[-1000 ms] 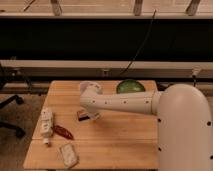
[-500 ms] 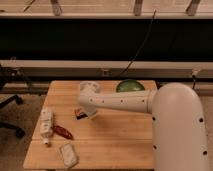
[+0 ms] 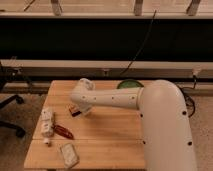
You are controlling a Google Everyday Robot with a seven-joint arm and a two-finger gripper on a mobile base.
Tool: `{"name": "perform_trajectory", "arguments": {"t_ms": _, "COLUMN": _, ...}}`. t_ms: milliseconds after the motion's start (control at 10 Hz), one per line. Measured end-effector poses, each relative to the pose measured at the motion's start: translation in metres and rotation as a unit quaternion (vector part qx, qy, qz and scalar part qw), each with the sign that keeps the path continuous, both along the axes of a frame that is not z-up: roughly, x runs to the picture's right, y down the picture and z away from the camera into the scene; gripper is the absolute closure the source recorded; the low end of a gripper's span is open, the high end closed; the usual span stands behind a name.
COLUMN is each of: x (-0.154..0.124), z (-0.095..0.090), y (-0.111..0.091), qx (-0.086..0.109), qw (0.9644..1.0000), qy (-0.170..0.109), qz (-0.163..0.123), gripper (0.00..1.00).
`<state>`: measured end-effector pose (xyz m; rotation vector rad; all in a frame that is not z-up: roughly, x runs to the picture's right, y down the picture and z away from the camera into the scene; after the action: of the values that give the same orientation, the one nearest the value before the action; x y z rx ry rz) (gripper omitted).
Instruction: Push the eraser across the table
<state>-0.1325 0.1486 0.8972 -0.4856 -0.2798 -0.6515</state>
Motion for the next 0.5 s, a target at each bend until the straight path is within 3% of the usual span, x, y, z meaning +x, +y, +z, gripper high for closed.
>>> {"name": "perform_trajectory", "arguments": {"t_ms": 500, "x": -0.014, "z": 0.003, "y": -0.004, "qx": 0.006, "qw": 0.9998, "qy": -0.013, "qz": -0.017, "gripper": 1.00}}
